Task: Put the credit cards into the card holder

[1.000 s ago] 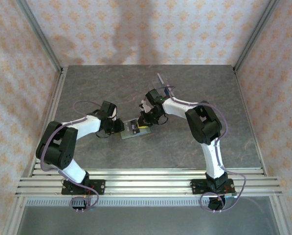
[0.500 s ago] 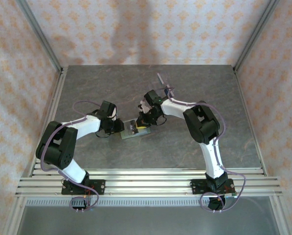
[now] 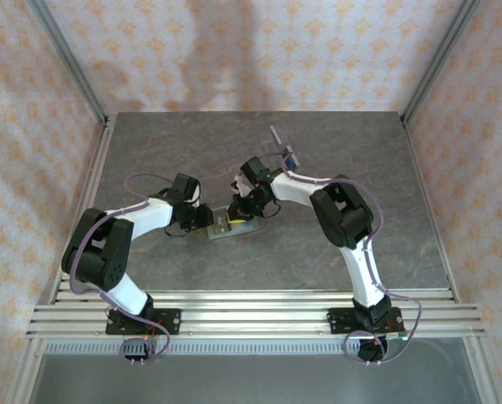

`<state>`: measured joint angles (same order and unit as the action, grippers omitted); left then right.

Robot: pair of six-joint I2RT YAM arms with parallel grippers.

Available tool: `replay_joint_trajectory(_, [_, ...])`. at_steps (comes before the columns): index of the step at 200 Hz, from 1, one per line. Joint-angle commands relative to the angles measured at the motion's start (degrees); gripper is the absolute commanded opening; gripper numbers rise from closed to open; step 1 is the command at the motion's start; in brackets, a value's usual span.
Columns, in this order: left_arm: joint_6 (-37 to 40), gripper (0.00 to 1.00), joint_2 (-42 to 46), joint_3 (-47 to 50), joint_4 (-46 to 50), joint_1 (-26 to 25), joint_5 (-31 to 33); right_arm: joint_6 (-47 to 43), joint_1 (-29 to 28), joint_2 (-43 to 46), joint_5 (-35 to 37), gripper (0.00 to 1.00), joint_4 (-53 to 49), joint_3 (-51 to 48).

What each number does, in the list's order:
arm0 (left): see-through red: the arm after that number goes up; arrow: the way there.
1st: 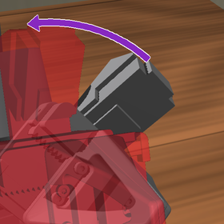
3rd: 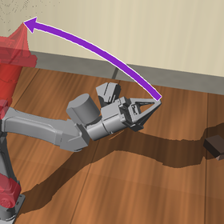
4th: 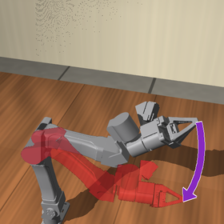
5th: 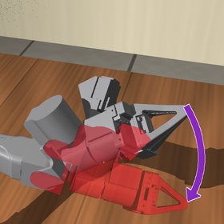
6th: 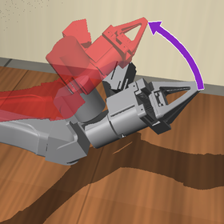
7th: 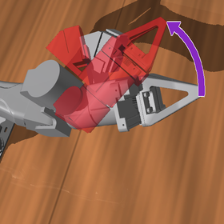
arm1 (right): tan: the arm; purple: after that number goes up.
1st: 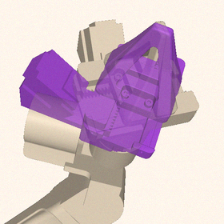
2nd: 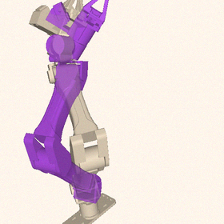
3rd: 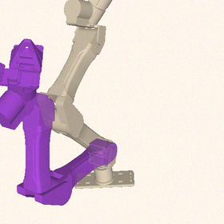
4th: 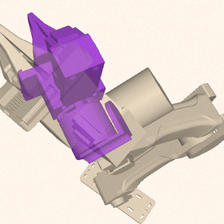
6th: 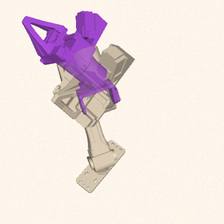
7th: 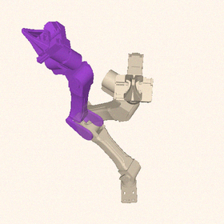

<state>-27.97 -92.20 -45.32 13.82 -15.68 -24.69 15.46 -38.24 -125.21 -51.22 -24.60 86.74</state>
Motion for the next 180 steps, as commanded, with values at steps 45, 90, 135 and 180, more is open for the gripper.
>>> replay_joint_trajectory(45, [0.01, 0.25, -0.01, -0.06, 0.72, 0.60, -2.38, 1.69, -2.02, -1.07, -1.71, 0.13, 1.64, 1.64])
replay_joint_trajectory(90, [-1.30, 0.25, 2.09, 1.07, 2.60, 3.65, -2.88, 2.30, -2.02, 0.49, -0.50, 0.14, 1.88, 0.65])
replay_joint_trajectory(135, [-2.09, 0.15, 3.40, 3.00, 0.71, 3.86, -4.49, 0.64, -2.02, 1.70, 3.04, 0.19, -1.67, 1.67])
replay_joint_trajectory(180, [-1.82, 0.05, 2.07, 3.12, 0.09, 3.90, -5.61, -0.07, -2.02, 2.33, 5.22, 0.31, -3.21, 2.10])
